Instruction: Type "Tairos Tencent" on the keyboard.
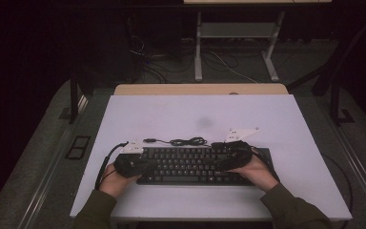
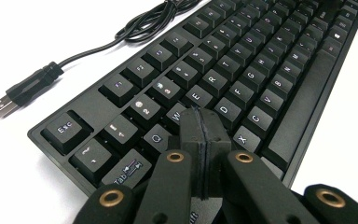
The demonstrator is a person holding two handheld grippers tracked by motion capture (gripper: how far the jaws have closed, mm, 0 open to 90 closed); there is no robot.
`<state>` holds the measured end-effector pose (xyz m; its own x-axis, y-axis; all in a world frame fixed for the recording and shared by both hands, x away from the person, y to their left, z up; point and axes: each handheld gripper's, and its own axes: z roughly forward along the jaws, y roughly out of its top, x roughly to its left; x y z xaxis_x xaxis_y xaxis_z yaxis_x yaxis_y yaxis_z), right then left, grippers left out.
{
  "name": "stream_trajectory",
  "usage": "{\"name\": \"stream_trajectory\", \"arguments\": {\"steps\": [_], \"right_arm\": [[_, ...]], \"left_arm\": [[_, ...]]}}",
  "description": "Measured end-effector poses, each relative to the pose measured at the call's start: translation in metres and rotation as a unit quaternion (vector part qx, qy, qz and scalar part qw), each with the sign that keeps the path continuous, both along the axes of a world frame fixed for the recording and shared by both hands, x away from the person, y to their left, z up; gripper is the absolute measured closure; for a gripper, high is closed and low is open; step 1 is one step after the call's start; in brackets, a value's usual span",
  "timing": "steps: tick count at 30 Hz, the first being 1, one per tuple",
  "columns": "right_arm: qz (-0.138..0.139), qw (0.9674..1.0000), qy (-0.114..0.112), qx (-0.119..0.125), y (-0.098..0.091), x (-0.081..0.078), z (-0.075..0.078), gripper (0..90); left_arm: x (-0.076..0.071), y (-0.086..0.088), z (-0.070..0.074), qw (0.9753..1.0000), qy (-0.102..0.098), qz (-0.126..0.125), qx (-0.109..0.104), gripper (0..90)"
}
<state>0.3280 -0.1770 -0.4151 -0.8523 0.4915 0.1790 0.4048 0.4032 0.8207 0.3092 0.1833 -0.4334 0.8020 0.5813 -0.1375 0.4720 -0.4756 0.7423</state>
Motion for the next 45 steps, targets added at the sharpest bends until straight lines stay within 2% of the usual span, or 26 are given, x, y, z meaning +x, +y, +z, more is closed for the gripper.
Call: {"name": "stream_trajectory", "arguments": {"steps": [3,5,10,11,23,28,35,40,45], "right_arm": [[0.001,1.0000,0.000,0.000,0.000,0.000,0.000,27.9],[0.000,1.0000,0.000,0.000,0.000,0.000,0.000,27.9],[0.000,1.0000,0.000,0.000,0.000,0.000,0.000,27.9],[-0.001,1.0000,0.000,0.000,0.000,0.000,0.000,28.0],[-0.002,1.0000,-0.001,0.002,-0.001,0.001,0.000,27.9],[-0.002,1.0000,-0.001,0.001,0.000,0.001,0.000,27.9],[-0.003,1.0000,0.000,0.002,0.000,0.001,0.000,28.1],[-0.003,1.0000,0.003,0.003,0.000,0.001,0.000,28.1],[-0.002,1.0000,0.002,0.003,0.002,0.003,0.002,28.1]], "left_arm": [[0.000,-0.001,-0.002,1.0000,0.005,0.000,0.005,89.4],[0.001,0.000,-0.002,1.0000,0.008,0.001,0.001,89.4],[0.000,0.000,0.000,1.0000,0.007,0.003,0.002,89.4],[0.000,0.000,0.001,1.0000,0.005,0.003,-0.004,89.4],[-0.001,-0.002,0.007,0.9999,-0.002,0.005,-0.014,89.2],[-0.001,-0.003,0.009,0.9997,-0.003,0.006,-0.022,86.5],[-0.001,-0.008,0.011,0.9995,-0.009,0.008,-0.029,72.4],[-0.001,-0.013,0.010,0.9995,-0.011,0.008,-0.028,53.4],[-0.002,-0.016,0.011,0.9993,-0.014,0.005,-0.034,41.8]]}}
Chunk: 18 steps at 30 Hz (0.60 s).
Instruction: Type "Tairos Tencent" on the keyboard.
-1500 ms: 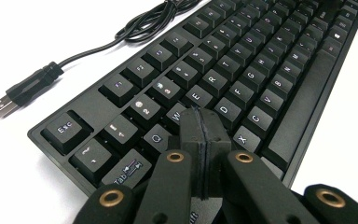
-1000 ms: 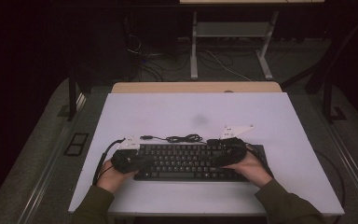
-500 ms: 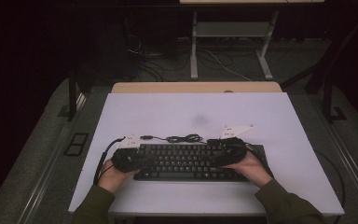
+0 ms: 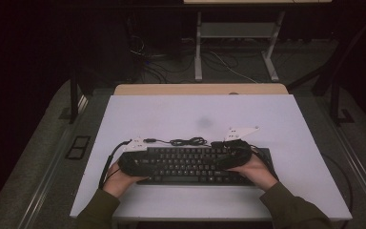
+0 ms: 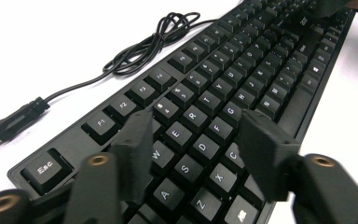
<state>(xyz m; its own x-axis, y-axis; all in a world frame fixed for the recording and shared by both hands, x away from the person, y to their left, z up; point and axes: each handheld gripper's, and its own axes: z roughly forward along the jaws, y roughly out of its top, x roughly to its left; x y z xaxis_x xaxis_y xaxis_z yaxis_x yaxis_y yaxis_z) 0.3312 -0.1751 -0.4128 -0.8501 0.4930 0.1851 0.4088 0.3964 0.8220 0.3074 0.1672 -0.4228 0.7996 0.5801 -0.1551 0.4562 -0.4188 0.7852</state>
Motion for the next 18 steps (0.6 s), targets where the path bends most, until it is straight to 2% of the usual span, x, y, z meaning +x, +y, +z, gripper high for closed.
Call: {"name": "stream_trajectory", "arguments": {"steps": [7,18], "right_arm": [[0.003,1.0000,0.004,0.006,0.005,0.004,0.002,29.5],[0.008,0.9999,0.009,0.010,0.014,0.012,0.004,32.1]], "left_arm": [[0.000,-0.004,-0.002,1.0000,-0.009,0.001,0.003,29.2],[0.001,-0.007,-0.004,0.9999,-0.014,0.002,0.002,21.5]]}}
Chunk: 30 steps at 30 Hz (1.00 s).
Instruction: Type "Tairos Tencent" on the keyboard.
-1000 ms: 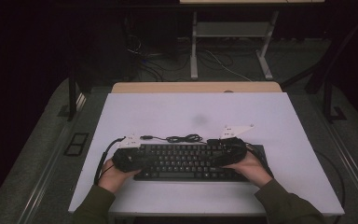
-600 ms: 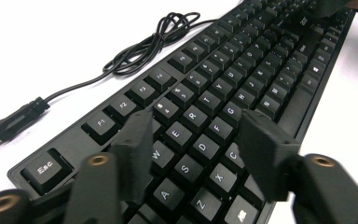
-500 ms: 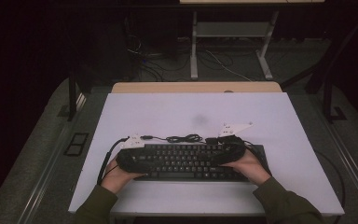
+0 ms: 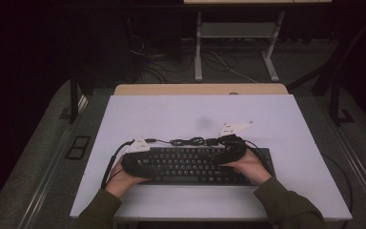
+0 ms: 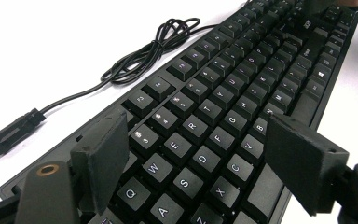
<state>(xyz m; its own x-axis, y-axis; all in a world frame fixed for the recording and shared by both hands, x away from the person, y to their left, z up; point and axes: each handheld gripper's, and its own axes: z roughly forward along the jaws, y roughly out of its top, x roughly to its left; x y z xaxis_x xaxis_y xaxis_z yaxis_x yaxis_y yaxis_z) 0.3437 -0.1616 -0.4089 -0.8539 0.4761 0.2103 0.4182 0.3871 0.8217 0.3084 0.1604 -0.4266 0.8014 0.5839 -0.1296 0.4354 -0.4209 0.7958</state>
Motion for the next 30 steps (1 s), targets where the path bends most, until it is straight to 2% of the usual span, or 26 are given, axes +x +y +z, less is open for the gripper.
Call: {"name": "stream_trajectory", "arguments": {"steps": [8,15,23,30], "right_arm": [[0.003,1.0000,0.000,0.004,0.006,0.005,-0.001,37.1],[0.002,1.0000,0.004,0.002,0.009,0.005,-0.003,45.7],[0.009,0.9999,0.005,-0.002,0.011,0.005,-0.005,63.5],[0.020,0.9996,0.012,-0.014,0.016,0.005,-0.009,76.4]], "left_arm": [[0.000,0.000,0.000,1.0000,-0.002,-0.001,0.001,20.7],[0.001,-0.001,-0.001,1.0000,-0.003,-0.001,0.001,19.9],[0.001,-0.001,-0.001,1.0000,-0.003,-0.001,0.003,19.8],[0.000,-0.001,-0.001,1.0000,-0.003,-0.001,0.003,19.8]]}}
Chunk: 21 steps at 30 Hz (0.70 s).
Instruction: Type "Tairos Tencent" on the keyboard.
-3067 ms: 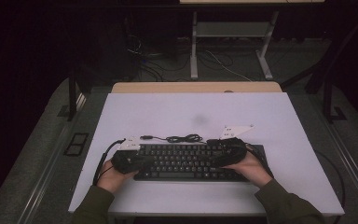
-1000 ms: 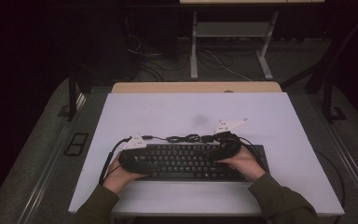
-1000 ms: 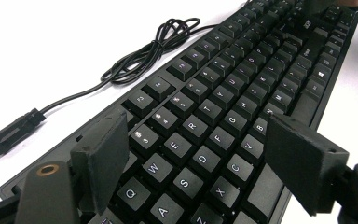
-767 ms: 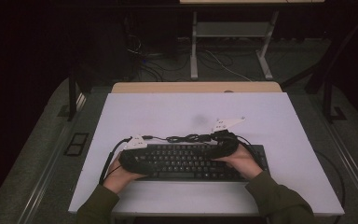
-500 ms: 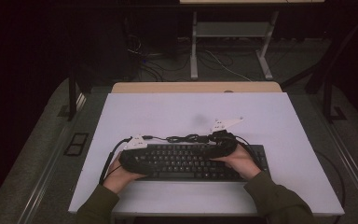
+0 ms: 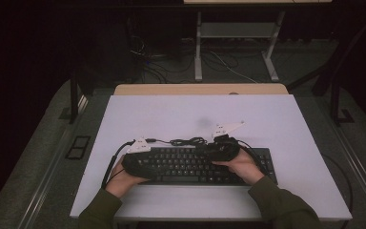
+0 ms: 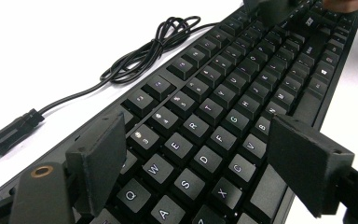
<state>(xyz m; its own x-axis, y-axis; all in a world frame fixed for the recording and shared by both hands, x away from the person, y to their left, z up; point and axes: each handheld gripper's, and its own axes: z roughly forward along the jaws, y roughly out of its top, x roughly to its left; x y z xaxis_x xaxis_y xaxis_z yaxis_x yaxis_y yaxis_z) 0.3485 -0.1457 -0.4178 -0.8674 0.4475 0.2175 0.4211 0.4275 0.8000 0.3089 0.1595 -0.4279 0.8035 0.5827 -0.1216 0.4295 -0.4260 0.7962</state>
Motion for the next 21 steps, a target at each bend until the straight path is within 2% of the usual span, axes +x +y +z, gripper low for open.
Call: {"name": "stream_trajectory", "arguments": {"steps": [8,21], "right_arm": [[0.010,0.9997,0.003,-0.020,0.006,-0.001,-0.005,88.9],[0.021,0.9988,0.008,-0.044,0.015,-0.002,-0.012,89.1]], "left_arm": [[0.000,0.000,0.000,1.0000,0.000,0.000,0.000,19.8],[0.000,0.000,0.000,1.0000,0.000,0.003,-0.002,18.5]]}}
